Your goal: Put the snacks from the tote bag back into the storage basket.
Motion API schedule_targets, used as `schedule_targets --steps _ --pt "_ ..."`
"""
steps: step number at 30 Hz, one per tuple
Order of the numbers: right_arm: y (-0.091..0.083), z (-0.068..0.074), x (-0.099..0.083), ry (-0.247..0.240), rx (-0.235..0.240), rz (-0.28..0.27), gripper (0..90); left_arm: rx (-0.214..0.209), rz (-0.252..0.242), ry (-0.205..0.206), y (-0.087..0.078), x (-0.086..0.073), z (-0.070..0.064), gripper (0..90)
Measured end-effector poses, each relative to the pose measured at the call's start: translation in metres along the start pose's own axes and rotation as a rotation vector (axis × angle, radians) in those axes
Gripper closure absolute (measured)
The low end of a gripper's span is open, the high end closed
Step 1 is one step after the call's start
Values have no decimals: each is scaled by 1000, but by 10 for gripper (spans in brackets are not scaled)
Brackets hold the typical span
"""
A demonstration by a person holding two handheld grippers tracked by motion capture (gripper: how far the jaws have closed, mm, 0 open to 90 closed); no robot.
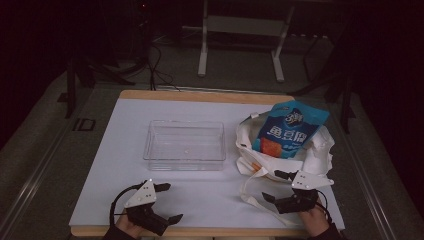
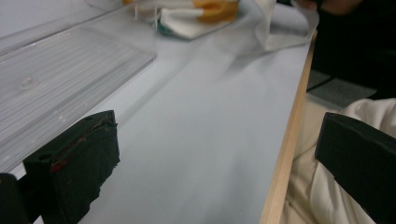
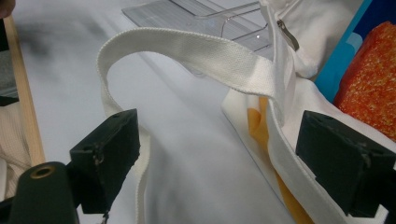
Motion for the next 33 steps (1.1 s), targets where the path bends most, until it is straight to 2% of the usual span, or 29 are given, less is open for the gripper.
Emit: schedule_targets --steps 1,4,5,6,9,10,11,13,15,17,19,21,27,30,31,33 --pt "0 0 0 -4 -2 -3 135 -16 1 -10 0 0 0 1" --pt "-1 0 0 2 -1 -12 135 -22 5 -24 0 1 0 1" --pt "-1 0 1 5 1 -12 136 -48 6 -44 0 1 0 1" --pt "-3 1 1 13 10 -5 138 -46 3 -44 0 1 0 1" --pt "-4 0 1 20 21 17 137 -20 -11 14 1 2 -2 0" --pt "-5 0 1 33 45 30 136 -12 3 24 1 3 -2 0" --pt "-5 0 1 33 45 30 136 -12 8 26 1 4 -1 0" --pt "-7 -1 1 37 57 31 132 -27 9 -12 3 6 1 1" --pt "-9 0 1 23 66 35 127 -62 5 -50 5 7 1 1" --pt "-11 1 1 4 68 47 127 -60 11 -71 9 10 -2 1" --pt "-13 2 1 1 78 55 125 -81 16 -79 13 13 -6 1" --pt "-16 1 3 4 85 46 124 -96 44 -59 17 16 -12 1" --pt "-27 -1 12 2 127 21 125 -137 53 -13 32 35 -27 0" --pt "-30 -1 19 -22 124 6 123 -169 39 14 37 47 -30 0" --pt "-31 -1 21 -27 116 2 125 -167 36 18 39 51 -31 0" --pt "-32 -3 24 -14 136 -16 125 -178 20 37 41 61 -33 1"
Point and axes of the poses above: each handheld gripper's, and its own axes: y roughly forward along the jaws, x roughly out of its top, z roughly to its left, the point moved 1 cm from there along y, roughly forward along the jaws, and after that the axes turned 14 degrees about -y, right-handed, at the moved point
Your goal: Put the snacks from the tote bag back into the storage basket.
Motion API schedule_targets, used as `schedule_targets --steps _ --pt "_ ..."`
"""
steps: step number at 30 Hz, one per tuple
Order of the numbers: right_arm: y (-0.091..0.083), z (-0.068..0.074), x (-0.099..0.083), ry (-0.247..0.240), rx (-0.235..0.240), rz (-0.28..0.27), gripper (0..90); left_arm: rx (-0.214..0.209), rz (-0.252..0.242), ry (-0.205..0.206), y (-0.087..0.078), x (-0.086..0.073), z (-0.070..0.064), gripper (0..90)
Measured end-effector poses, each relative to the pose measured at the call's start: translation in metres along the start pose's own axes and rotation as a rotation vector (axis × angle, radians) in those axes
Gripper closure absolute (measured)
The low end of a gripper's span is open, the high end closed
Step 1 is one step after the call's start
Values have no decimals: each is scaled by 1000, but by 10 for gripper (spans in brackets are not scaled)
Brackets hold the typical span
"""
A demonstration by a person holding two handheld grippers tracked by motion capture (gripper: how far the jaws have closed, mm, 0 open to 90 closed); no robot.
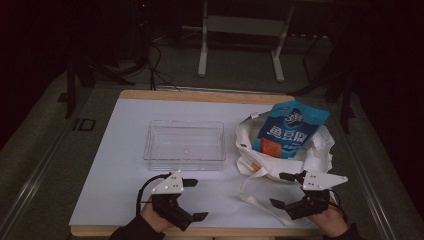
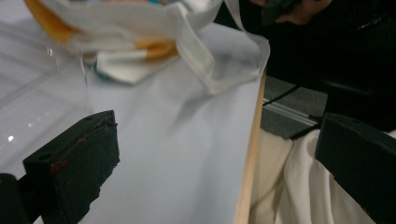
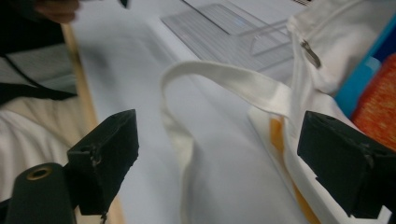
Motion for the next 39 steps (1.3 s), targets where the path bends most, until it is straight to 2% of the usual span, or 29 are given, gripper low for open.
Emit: schedule_targets --steps 4,6,9,11,13,15,21,24,27,29,34,37,39 --pt "-4 -4 6 -12 -11 -16 125 -6 -11 33 5 19 -2 0" --pt "-7 -6 9 -23 -22 -23 125 -26 -23 36 8 28 -2 1" --pt "-13 -10 13 -29 -29 -49 125 -27 -15 84 15 41 0 0" --pt "-18 -12 16 -35 -30 -64 125 -42 -17 91 20 49 2 0" --pt "-19 -13 17 -40 -30 -69 125 -42 -17 91 20 49 2 1" --pt "-24 -16 20 -48 -31 -75 125 -44 -26 120 26 66 2 1" --pt "-36 -25 27 -56 -53 -90 133 -73 -34 170 38 95 -3 1" --pt "-43 -29 31 -75 -95 -96 134 -84 -48 174 44 106 -2 1" --pt "-50 -35 32 -80 -117 -100 134 -87 -43 182 52 115 -1 1" --pt "-54 -38 33 -82 -120 -99 134 -72 -29 200 57 122 1 1" --pt "-62 -48 31 -73 -147 -114 136 -91 -53 203 69 140 7 1" --pt "-65 -53 28 -72 -164 -114 142 -100 -56 221 76 147 11 32" --pt "-67 -56 27 -65 -167 -115 143 -111 -72 209 80 151 14 32"
Point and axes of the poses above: each handheld gripper's, and its own axes: y roughly forward along the jaws, x roughly out of its top, z roughly to its left, the point moved 1 cm from there along y, roughly forward along the jaws, and after that the axes turned 14 degrees about -y, right-handed, at the moved point
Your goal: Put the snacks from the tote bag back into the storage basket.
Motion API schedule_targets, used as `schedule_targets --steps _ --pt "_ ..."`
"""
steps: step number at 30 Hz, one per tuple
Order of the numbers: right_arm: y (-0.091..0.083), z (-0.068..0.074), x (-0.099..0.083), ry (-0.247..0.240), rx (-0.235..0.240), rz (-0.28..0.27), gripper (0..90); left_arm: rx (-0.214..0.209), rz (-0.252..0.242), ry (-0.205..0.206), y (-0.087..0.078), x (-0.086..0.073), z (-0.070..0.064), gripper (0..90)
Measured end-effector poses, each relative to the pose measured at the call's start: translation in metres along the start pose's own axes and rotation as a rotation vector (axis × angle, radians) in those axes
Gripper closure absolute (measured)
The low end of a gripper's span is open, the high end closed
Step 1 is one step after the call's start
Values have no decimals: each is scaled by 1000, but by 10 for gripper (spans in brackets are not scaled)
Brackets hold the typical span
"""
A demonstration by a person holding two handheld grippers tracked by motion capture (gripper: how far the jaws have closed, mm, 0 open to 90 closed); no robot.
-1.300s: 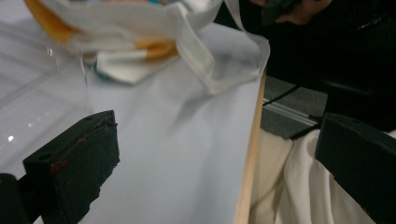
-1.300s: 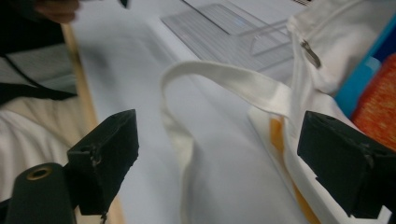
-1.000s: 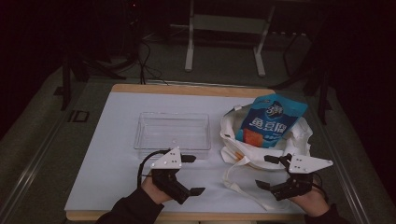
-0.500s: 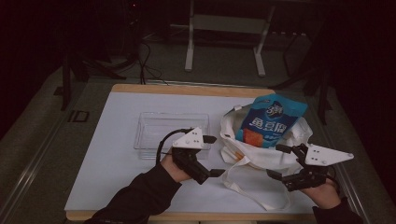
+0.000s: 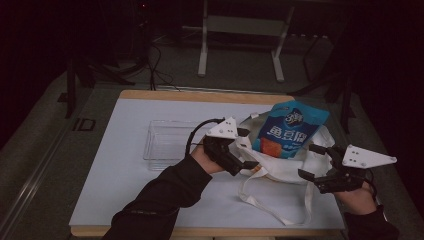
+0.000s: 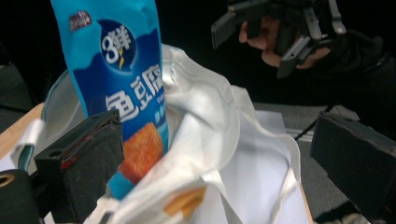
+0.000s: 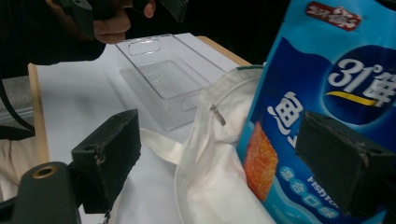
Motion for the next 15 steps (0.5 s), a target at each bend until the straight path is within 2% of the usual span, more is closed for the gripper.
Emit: schedule_targets --steps 4,5,8,12,15 --pt "-4 -9 -3 -1 -13 -5 174 0 -9 9 8 5 8 32" --pt "-6 -12 -4 -6 -20 -3 206 -4 -9 6 10 6 11 36" --pt "-9 -21 -10 -20 -34 18 249 14 -18 -1 17 8 20 40" --pt "-12 -31 -19 -13 -57 45 304 40 -23 -10 26 9 34 46" --pt "-13 -39 -26 8 -67 52 319 40 -30 -37 31 9 44 67"
Point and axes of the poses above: each handheld gripper's, and its own axes: y roughly forward along the jaws, x roughly out of its top, z roughly to its left, the point moved 1 cm from there along y, roughly forward along the jaws, and after that the axes turned 14 degrees about -y, right-handed, at the moved point
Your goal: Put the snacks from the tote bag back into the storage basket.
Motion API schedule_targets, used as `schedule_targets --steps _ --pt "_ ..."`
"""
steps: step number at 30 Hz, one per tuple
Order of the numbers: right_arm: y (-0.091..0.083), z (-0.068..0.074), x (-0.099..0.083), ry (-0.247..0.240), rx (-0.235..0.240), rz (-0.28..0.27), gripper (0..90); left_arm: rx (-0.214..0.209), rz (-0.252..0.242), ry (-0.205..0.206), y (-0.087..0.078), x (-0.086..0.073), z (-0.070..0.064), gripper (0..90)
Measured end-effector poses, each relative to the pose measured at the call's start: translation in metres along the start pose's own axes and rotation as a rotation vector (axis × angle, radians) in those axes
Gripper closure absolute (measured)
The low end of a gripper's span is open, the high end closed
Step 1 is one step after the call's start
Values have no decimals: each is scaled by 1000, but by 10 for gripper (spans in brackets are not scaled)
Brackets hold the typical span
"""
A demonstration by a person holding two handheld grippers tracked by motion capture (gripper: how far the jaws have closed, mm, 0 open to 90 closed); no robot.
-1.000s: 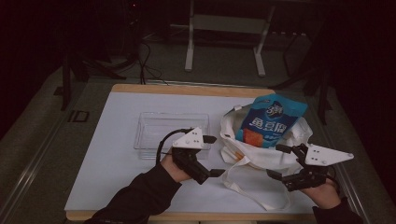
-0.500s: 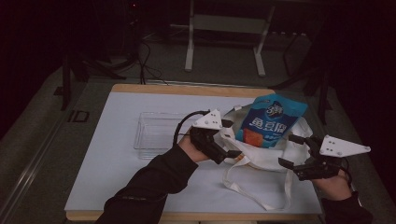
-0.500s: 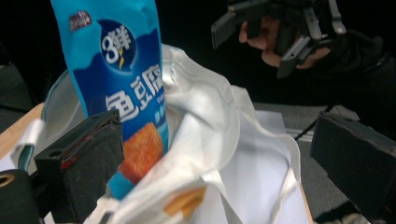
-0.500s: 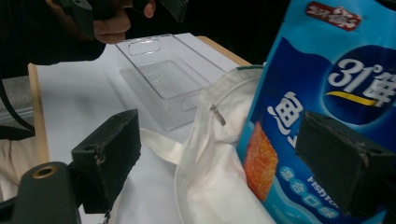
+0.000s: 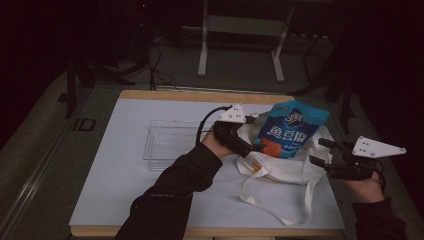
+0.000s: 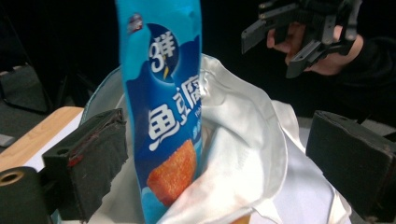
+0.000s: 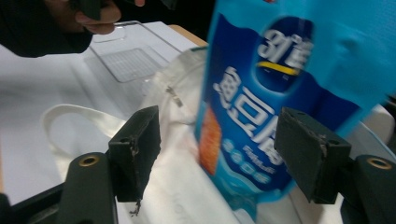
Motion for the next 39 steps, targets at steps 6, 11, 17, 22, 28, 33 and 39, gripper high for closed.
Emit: schedule_targets --steps 6,11,17,22,28,33,39 --pt "3 -24 -17 58 -18 14 335 13 -8 -41 12 -3 16 193" --pt "10 -36 -29 105 -35 25 330 75 -14 -77 24 -5 27 302" --pt "21 -46 -33 130 -58 33 330 93 27 -79 42 -4 36 378" --pt "33 -52 -35 134 -46 29 331 98 51 -86 56 -5 38 429" --pt "47 -56 -34 134 -3 23 394 91 83 -91 70 -7 41 473" --pt "58 -60 -36 137 48 38 483 96 94 -87 78 -5 40 549" --pt "65 -62 -34 139 85 40 584 97 103 -91 86 0 39 594"
Point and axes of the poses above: each handheld gripper's, and its own axes: y roughly forward along the jaws, x roughly out of its top, z roughly to its left, the point moved 1 cm from there along y, roughly forward along the jaws, and after that the axes turned 14 degrees about -y, right-handed, at the moved point
